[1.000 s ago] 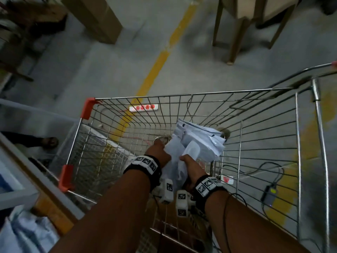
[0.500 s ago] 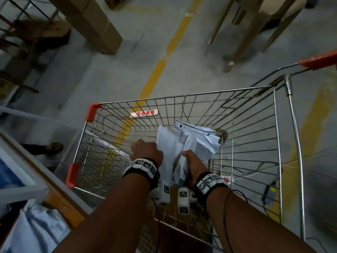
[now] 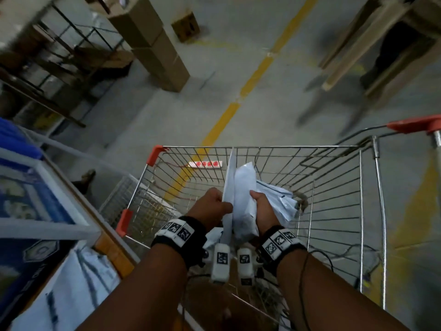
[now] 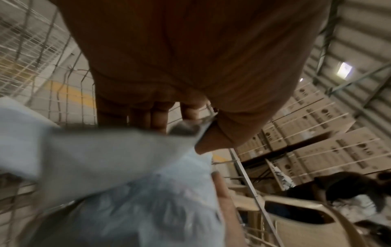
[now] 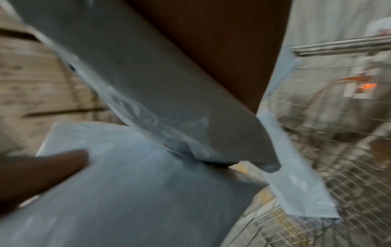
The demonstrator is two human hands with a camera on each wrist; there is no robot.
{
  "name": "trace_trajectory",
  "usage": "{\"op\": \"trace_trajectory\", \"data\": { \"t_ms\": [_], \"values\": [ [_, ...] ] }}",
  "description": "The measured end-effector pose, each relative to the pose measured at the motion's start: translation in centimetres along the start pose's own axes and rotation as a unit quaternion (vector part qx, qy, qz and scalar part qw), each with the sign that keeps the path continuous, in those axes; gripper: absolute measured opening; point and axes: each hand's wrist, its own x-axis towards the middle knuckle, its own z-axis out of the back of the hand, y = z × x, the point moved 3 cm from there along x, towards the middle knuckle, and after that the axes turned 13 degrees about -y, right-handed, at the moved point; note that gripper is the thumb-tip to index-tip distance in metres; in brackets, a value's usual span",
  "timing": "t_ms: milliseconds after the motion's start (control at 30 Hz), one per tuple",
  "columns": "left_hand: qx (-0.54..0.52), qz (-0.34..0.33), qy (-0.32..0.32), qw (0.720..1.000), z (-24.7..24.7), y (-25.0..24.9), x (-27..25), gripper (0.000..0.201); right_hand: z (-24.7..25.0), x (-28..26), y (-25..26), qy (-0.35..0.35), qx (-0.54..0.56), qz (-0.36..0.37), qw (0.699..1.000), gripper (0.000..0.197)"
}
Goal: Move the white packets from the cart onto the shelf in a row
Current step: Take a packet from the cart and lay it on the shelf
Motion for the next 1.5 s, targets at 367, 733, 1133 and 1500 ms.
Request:
{"op": "trace_trajectory", "data": {
  "t_ms": [367, 733, 1133, 1500],
  "values": [
    [-0.279, -0.11, -0.127, 0.945, 10.7, 1.7, -12.6, 0.05, -10.1, -13.9, -4.5, 0.179, -0.337, 0.286, 0.879, 0.048],
    [-0.442, -0.143, -0.238, 0.853, 23.8, 16.7, -29.1, 0.071, -14.3, -28.9, -25.7, 0.254, -0.513, 0.354, 0.74, 0.025],
    [-0.443, -0.031, -0.345, 0.827, 35.5, 45.6, -49.1, 0.028, -14.0, -37.0, -58.3, 0.314, -0.617, 0.376, 0.616, 0.031],
    [-0.107, 0.164, -0.53, 0.825, 44.6, 67.7, -60.2, 0.099, -14.1, -38.0, -74.5, 0.241, -0.777, 0.461, 0.354, 0.061]
  ]
}}
